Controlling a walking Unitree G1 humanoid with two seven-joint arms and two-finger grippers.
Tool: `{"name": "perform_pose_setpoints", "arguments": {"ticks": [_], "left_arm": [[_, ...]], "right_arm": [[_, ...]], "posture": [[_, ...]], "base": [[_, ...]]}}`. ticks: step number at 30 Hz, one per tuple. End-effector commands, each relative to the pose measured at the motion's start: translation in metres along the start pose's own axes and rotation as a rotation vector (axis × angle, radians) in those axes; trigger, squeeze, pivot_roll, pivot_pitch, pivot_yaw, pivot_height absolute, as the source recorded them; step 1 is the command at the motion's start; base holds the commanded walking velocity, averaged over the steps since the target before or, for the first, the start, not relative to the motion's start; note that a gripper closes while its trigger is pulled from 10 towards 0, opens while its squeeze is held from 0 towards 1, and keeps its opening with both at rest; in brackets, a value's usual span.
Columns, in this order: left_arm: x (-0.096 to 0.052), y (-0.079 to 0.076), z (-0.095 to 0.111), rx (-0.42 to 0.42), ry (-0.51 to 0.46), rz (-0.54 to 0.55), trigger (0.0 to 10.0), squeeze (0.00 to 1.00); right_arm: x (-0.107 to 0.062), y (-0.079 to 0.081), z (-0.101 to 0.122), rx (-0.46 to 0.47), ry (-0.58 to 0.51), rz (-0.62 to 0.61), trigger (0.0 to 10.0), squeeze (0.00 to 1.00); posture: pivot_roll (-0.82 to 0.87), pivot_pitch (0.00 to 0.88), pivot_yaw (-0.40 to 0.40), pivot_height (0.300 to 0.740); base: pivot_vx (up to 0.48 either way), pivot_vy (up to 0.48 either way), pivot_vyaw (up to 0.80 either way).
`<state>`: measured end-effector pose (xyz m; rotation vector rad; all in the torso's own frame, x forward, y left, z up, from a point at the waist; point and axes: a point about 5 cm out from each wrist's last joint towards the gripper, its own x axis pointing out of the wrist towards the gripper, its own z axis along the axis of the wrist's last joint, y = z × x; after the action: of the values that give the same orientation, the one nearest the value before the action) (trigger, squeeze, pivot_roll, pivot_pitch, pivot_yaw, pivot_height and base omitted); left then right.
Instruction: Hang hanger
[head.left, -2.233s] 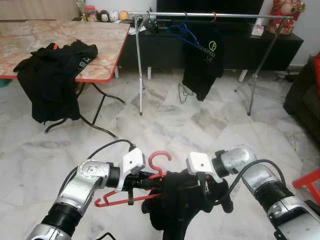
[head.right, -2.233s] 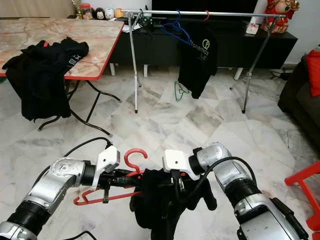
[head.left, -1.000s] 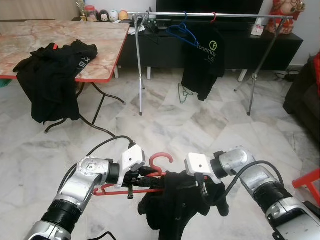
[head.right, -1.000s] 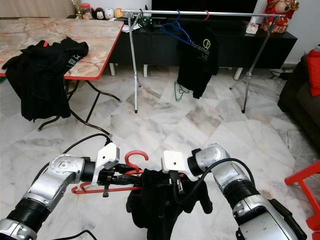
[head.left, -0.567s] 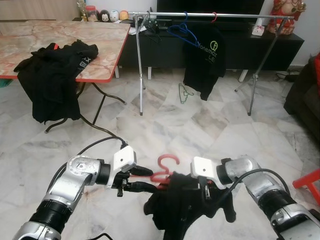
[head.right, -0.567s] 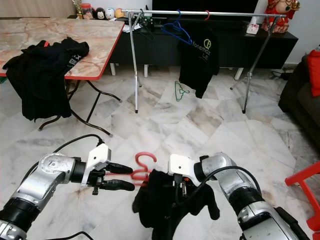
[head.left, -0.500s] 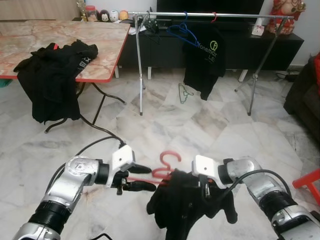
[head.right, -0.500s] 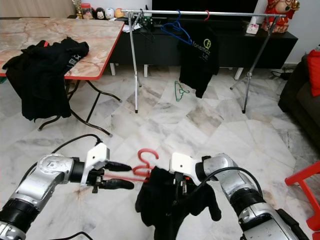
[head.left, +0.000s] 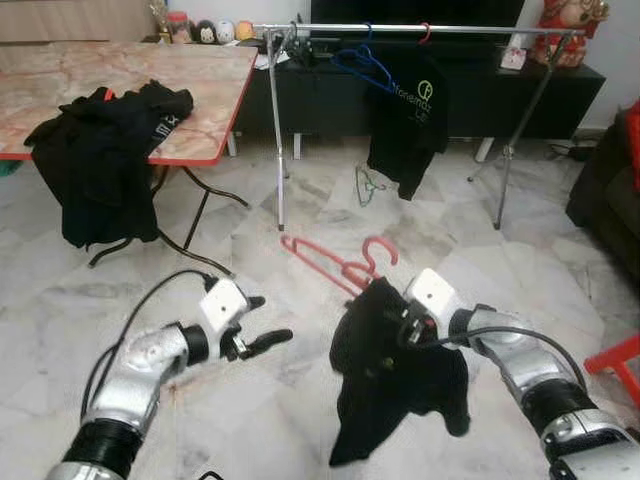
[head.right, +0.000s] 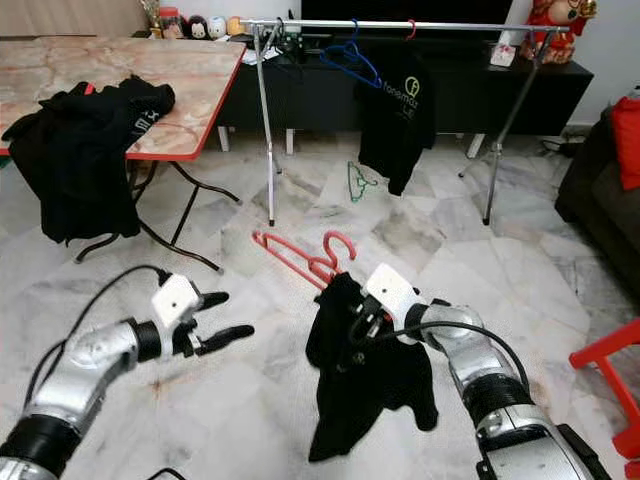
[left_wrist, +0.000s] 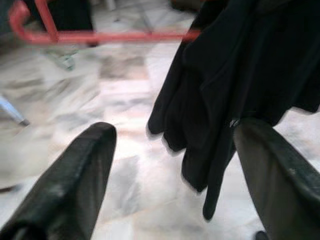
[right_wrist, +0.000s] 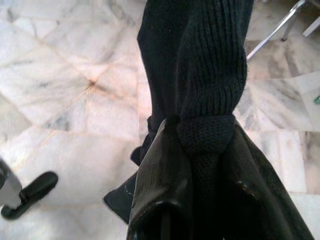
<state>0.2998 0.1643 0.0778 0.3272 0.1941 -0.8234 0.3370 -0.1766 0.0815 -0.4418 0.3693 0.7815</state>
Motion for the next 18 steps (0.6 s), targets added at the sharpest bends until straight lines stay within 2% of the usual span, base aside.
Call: {"name": "perform_pose_setpoints", "arguments": {"ticks": [1, 5, 7, 9, 12, 13, 16, 18], "left_arm": [[0.008, -0.002, -0.005, 0.048, 0.025, 0.060, 10.0, 0.00], [0.018, -0.002, -0.007, 0.070, 0.043, 0.133, 10.0, 0.00], [0.025, -0.002, -0.013, 0.150, 0.095, 0.203, 10.0, 0.00], [0.030, -0.004, -0.016, 0.168, 0.108, 0.233, 10.0, 0.00], [0.036, -0.005, -0.016, 0.149, 0.099, 0.285, 10.0, 0.00], [0.039, -0.006, -0.016, 0.193, 0.117, 0.321, 10.0, 0.00], [0.045, -0.014, -0.019, 0.265, 0.146, 0.309, 10.0, 0.00], [0.048, -0.017, -0.021, 0.278, 0.154, 0.323, 10.0, 0.00]], "right_arm": [[0.002, -0.013, 0.031, -0.021, -0.099, -0.051, 0.0, 0.00], [0.005, -0.014, 0.048, -0.031, -0.138, -0.055, 0.0, 0.00], [0.009, -0.012, 0.056, -0.043, -0.138, -0.047, 0.0, 0.00], [0.011, -0.010, 0.064, -0.053, -0.148, -0.039, 0.0, 0.00], [0.013, -0.008, 0.075, -0.066, -0.170, -0.028, 0.0, 0.00], [0.013, -0.005, 0.082, -0.083, -0.190, -0.015, 0.0, 0.00], [0.013, -0.001, 0.090, -0.099, -0.203, 0.002, 0.0, 0.00], [0.013, 0.003, 0.097, -0.099, -0.220, 0.013, 0.0, 0.00]], "posture": [[-0.07, 0.000, -0.028, 0.740], [-0.07, 0.000, -0.031, 0.740], [-0.07, 0.000, -0.030, 0.740], [-0.07, 0.000, -0.030, 0.740], [-0.07, 0.000, -0.030, 0.740], [-0.07, 0.000, -0.029, 0.740], [-0.08, 0.000, -0.030, 0.740], [-0.08, 0.000, -0.030, 0.740]], "base": [[0.000, 0.000, 0.00], [0.000, 0.000, 0.00], [0.000, 0.000, 0.00], [0.000, 0.000, 0.00], [0.000, 0.000, 0.00], [0.000, 0.000, 0.00], [0.000, 0.000, 0.00], [0.000, 0.000, 0.00]]}}
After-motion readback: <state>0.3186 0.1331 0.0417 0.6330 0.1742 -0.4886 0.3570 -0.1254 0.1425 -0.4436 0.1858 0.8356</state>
